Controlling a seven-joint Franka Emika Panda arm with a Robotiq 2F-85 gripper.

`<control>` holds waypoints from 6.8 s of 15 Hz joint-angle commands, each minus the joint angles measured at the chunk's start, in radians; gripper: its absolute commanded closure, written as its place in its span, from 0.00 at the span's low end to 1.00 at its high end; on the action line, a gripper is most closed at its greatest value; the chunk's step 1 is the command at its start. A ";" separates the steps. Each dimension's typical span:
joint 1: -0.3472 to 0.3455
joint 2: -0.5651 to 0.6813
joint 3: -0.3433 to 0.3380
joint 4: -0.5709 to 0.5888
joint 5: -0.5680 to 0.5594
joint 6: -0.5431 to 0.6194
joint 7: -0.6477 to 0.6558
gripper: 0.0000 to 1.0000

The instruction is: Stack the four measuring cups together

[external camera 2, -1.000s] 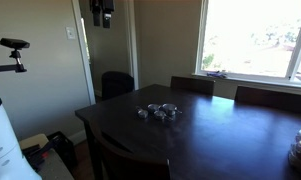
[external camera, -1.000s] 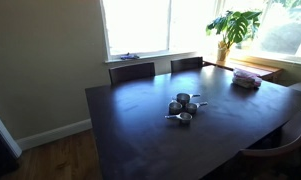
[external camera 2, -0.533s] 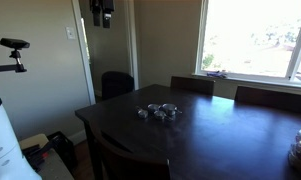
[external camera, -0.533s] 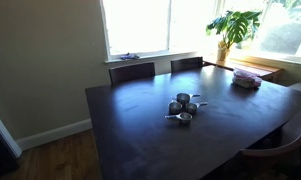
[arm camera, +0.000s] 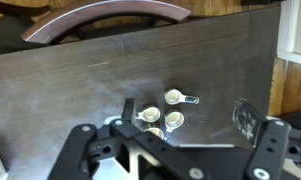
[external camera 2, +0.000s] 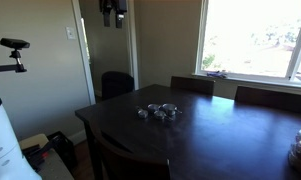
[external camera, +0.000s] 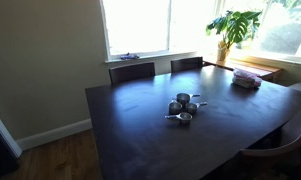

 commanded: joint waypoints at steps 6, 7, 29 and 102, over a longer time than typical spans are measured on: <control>0.005 0.348 0.010 0.150 -0.071 0.227 -0.142 0.00; 0.007 0.378 0.014 0.137 -0.072 0.283 -0.141 0.00; 0.018 0.789 0.039 0.124 -0.197 0.620 0.011 0.00; 0.069 1.060 0.128 0.186 -0.202 0.712 -0.274 0.67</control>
